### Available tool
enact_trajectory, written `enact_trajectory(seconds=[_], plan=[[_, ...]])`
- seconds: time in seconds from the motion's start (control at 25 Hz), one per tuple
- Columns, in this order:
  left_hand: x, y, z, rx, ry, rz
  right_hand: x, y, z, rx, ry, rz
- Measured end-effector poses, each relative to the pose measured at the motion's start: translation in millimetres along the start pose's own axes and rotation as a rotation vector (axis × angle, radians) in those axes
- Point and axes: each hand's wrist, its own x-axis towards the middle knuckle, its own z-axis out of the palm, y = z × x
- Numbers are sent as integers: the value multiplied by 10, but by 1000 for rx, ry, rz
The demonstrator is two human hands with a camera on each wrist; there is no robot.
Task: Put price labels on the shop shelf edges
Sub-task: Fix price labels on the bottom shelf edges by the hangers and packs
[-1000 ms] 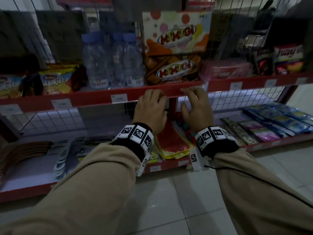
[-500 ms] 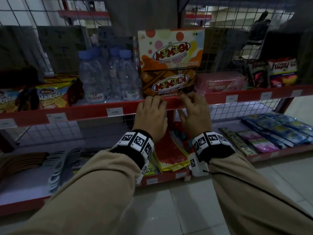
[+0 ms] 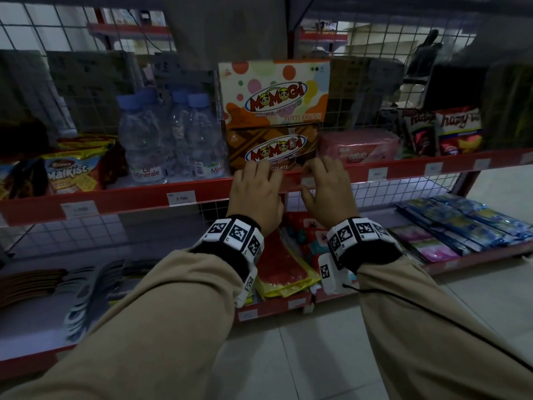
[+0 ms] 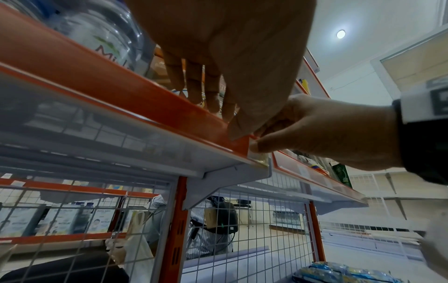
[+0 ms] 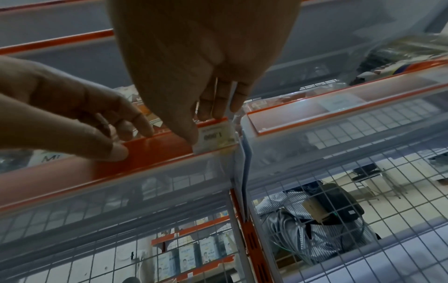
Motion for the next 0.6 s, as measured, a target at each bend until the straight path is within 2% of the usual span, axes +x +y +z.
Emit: enact_trajectory(seconds=[0.24, 0.44, 0.52, 0.6], plan=[[18, 32, 39, -49, 24, -13, 50, 108, -66, 36, -12, -54], [39, 62, 34, -74, 29, -30, 106, 109, -107, -158, -181, -98], [42, 51, 28, -85, 16, -27, 147, 91, -138, -58, -193, -41], [58, 21, 30, -112, 6, -25, 181, 72, -181, 221, -111, 59]])
